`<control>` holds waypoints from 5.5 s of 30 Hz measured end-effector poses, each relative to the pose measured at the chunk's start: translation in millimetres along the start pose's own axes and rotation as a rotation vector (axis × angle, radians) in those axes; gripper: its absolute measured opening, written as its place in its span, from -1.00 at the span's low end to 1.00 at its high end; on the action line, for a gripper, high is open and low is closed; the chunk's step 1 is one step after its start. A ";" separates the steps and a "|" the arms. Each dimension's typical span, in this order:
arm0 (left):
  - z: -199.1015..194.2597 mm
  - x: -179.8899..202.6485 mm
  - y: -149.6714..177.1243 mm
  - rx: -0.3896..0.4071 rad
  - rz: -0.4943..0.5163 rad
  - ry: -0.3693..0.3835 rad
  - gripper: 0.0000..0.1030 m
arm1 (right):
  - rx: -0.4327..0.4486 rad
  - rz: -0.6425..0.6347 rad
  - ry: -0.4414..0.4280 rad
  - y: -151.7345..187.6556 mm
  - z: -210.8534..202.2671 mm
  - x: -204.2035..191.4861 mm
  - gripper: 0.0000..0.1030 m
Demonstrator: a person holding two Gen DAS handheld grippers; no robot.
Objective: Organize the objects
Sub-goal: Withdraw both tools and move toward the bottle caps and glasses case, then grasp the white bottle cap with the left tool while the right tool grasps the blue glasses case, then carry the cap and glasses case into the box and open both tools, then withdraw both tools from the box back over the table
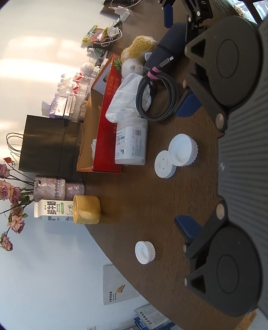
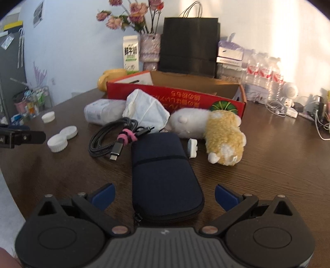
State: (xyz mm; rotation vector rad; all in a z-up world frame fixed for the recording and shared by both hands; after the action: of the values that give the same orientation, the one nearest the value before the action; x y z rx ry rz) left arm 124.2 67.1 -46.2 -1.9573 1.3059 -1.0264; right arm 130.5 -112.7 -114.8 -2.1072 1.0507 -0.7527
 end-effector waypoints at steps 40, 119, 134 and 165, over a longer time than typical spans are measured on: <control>33.0 12.9 5.6 -0.067 0.021 -0.004 1.00 | 0.151 0.088 0.015 -9.0 6.1 9.3 0.27; 209.4 129.7 -170.2 0.120 -0.013 0.097 -0.21 | 0.190 0.162 0.177 -176.6 163.3 132.2 0.27; 207.3 125.9 -173.7 0.154 -0.029 0.039 1.00 | 0.140 0.200 0.209 -169.1 170.2 140.6 1.00; 143.3 124.8 -167.4 0.217 -0.015 0.109 1.00 | 0.241 0.141 0.184 -175.3 115.9 116.1 1.00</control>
State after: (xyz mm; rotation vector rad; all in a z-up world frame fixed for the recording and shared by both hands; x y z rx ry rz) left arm 355.9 17.5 43.1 -1.7726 1.1835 -1.2419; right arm 354.5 -94.2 -30.1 -1.7671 1.1309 -0.9660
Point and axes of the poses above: each gripper's, at about its wrist camera, not at the fingertips, and z roughly the way its jaws point, x to its right, y to its underside, the point moved 5 cm from there along z, roughly the way its jaws point, and after that the axes turned 13 degrees about -z, right-handed, at the moved point
